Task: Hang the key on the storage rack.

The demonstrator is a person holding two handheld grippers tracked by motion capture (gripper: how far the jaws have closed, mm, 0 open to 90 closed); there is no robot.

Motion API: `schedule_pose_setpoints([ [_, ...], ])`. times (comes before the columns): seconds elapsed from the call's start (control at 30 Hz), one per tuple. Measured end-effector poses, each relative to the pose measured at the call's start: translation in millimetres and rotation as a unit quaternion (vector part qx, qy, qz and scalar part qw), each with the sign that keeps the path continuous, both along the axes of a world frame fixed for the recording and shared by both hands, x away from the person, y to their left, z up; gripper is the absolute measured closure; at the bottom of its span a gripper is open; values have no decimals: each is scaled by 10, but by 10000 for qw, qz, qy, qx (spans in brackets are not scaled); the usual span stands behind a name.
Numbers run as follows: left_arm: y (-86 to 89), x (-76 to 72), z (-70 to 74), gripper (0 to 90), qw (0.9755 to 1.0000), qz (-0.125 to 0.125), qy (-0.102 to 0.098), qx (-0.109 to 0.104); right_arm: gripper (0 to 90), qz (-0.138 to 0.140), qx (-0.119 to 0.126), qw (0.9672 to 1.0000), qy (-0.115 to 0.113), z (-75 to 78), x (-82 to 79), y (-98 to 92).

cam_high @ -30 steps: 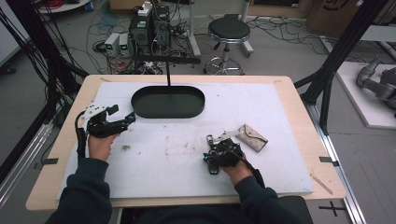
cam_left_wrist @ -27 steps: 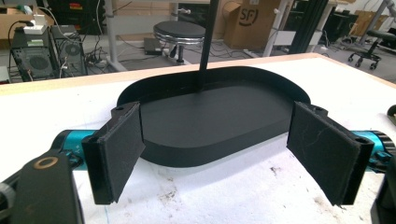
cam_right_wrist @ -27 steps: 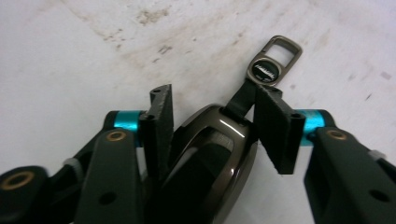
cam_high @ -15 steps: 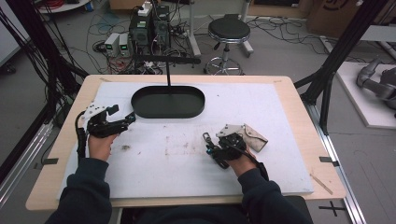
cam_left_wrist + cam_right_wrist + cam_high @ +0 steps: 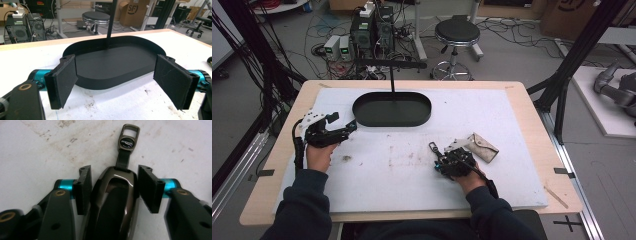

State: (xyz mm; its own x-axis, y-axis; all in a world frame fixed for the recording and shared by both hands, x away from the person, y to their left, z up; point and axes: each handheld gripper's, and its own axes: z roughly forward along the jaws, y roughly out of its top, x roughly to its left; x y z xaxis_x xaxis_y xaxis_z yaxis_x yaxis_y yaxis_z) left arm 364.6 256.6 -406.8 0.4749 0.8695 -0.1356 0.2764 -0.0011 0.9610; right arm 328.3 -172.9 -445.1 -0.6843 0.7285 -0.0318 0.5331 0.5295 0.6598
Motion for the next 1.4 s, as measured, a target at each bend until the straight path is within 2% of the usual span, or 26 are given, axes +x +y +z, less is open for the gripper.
schedule_pose_setpoints([
  [0.1, -5, 0, 0, 188, 10000, -5, -5, 17, 495, 67, -25, 9999, -80, 0, 38, -19],
  [0.23, -3, 0, 0, 189, 10000, -4, 3, 8, 483, -8, -57, 9999, -143, -1, 89, -56],
  [0.27, 0, 0, -1, 189, 10000, 2, 3, 0, 464, -29, -50, 9999, -107, -7, 90, -57],
  [0.37, 6, 1, -1, 189, 10000, 13, 9, 5, 322, -130, -157, 9998, 27, 4, 102, -88],
  [0.43, 1, 2, -3, 189, 10000, -3, 16, 1, 311, -174, -89, 9997, 132, -5, 101, -118],
  [0.57, -5, 3, -5, 190, 10000, -18, 25, 27, 388, -107, -123, 9998, 131, 7, 78, -99],
  [0.6, -5, 3, -4, 190, 10000, -19, 28, 28, 468, -65, -86, 9998, 161, 14, 67, -97],
  [0.93, 8, 6, -6, 192, 10000, 5, 36, 19, 495, -115, -56, 9995, 285, 39, 86, -85],
  [1.03, 9, 6, -6, 192, 10000, 11, 34, 7, 497, -72, -46, 9997, 237, 65, 106, -83],
  [1.3, 23, 6, -5, 193, 10000, 25, 40, -16, 498, -22, 165, 9999, -15, 237, 181, -71],
  [1.4, 25, 7, -6, 194, 10000, 30, 37, -25, 498, 25, 62, 10000, 72, 205, 203, -51],
])
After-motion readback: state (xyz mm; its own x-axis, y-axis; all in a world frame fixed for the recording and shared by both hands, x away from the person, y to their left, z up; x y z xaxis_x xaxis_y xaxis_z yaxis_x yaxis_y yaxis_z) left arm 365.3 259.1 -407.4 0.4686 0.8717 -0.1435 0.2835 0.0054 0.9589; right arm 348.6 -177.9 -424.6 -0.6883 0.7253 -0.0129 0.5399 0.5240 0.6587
